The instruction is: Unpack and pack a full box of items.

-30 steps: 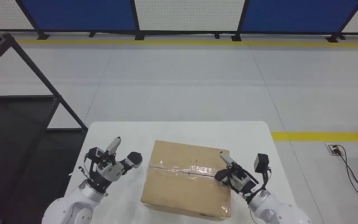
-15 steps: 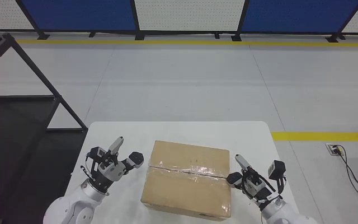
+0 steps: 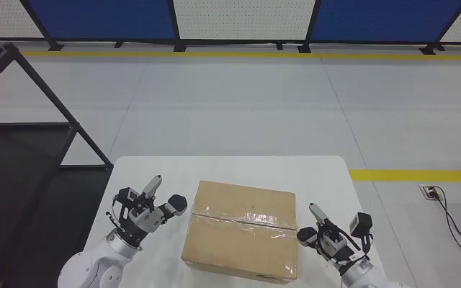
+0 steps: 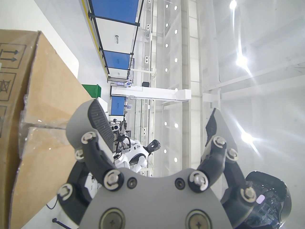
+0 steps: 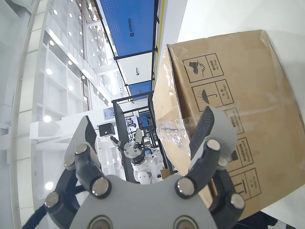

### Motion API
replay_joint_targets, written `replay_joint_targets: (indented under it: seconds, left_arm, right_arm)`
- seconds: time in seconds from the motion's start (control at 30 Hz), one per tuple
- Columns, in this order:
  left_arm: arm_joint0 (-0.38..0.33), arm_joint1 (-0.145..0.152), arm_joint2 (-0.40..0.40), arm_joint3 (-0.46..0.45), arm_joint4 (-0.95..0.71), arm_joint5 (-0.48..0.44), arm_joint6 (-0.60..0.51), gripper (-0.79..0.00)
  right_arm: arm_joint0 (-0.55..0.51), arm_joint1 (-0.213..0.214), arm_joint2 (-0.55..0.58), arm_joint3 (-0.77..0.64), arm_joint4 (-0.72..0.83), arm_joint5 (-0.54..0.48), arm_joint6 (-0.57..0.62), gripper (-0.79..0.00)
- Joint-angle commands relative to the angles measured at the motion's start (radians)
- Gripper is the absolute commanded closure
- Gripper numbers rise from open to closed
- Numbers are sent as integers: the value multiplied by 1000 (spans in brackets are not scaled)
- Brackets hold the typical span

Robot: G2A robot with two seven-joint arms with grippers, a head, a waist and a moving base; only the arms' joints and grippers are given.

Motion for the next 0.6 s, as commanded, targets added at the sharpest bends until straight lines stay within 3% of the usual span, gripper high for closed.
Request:
replay_joint_targets:
  seconds: [0.0,0.2,0.43,0.57]
  left_arm:
    - [-1,0,1,2,1,1,1,-785]
    - [0,0,2,6,0,-7,4,-785]
    - [0,0,2,-9,-3,-5,12,-785]
    - [-26,-1,41,-22,52,30,20,-785]
  right_arm:
    - [6,0,-5,4,-3,3,5,-785]
    - [27,-2,-7,23,0,23,-27,-785]
    - [-17,-11,16,-26,54,-104,-94,-785]
    - [-37,-14,17,-38,69,-159,-92,-785]
